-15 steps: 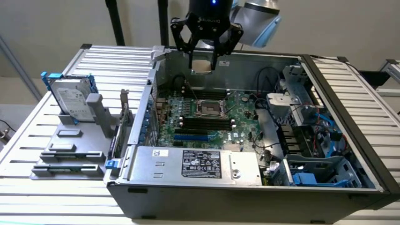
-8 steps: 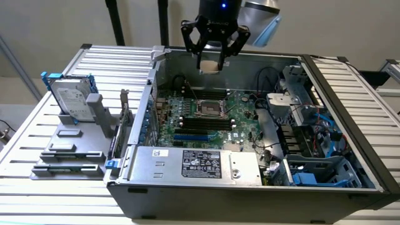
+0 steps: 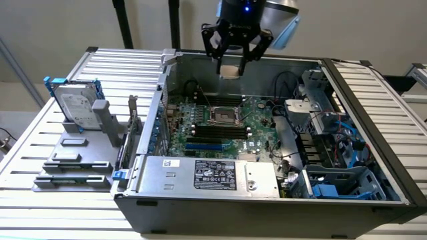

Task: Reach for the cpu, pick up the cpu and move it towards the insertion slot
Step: 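Pick up the cpu and move it towards the insertion slot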

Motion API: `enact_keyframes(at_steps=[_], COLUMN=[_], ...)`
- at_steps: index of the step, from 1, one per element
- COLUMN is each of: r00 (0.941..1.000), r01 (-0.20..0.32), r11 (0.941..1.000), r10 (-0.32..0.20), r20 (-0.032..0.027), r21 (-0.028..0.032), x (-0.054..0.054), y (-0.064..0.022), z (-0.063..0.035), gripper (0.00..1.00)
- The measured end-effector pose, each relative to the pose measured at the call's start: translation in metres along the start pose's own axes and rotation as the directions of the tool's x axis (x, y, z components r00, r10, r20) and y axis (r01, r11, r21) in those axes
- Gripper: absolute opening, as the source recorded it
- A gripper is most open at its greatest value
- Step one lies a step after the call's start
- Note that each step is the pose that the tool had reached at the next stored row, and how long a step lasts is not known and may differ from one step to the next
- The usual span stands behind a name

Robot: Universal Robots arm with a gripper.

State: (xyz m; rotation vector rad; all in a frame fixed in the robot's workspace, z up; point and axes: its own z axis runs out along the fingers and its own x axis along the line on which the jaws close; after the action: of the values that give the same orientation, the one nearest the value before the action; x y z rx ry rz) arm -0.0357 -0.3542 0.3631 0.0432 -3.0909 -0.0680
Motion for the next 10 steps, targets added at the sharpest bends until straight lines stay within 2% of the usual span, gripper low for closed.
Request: enact_keyframes(at_steps=[10], r00=[0.9998], r01=[-0.019], r11=[0.9998], r10=[0.019], r20=[0.0011], r21=[-0.0008], x=[-0.0067], y=[0.0063], z=[0.0071], gripper=[0.55])
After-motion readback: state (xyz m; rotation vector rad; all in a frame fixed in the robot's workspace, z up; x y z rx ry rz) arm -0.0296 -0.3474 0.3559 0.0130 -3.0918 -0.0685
